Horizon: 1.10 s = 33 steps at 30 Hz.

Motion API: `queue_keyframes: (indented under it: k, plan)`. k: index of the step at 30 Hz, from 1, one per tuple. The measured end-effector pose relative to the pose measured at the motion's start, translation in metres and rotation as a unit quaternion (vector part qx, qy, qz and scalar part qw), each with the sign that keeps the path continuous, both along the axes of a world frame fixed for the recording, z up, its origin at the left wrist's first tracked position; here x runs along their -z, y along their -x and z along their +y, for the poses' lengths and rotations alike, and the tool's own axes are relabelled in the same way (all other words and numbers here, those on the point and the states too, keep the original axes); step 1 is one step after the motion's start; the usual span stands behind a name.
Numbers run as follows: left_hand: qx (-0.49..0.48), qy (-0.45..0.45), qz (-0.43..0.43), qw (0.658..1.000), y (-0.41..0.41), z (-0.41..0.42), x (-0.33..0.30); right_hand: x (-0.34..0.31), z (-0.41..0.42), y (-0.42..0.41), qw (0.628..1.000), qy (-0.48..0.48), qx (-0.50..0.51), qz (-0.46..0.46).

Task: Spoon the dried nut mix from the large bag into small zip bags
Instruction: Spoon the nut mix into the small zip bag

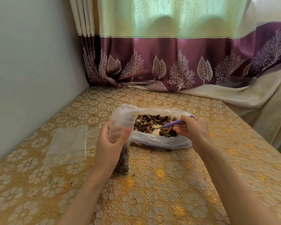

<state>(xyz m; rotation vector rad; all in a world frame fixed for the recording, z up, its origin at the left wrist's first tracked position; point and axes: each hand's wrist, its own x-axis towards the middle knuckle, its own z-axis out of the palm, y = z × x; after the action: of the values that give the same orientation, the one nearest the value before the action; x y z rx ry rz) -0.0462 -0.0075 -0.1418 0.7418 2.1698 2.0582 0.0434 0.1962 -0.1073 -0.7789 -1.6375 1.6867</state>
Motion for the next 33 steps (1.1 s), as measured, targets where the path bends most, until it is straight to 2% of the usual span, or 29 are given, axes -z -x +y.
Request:
queue_keyframes:
  k: [6,13,23,33]
  plan:
    - [0.014,0.021,-0.005,1.000,-0.001,0.000,-0.001,-0.004,0.007,-0.006,0.998,0.025,0.055,0.035]
    - [0.010,0.024,0.026,0.999,0.002,0.004,0.009,-0.019,0.005,-0.009,0.992,0.028,0.080,0.091]
    - [-0.010,0.011,0.046,0.999,0.002,0.005,0.013,-0.051,-0.035,-0.013,0.986,-0.029,-0.016,0.165]
    - [-0.023,-0.036,0.012,0.999,0.004,0.007,0.014,-0.053,-0.056,-0.011,0.960,-0.169,-0.131,0.183]
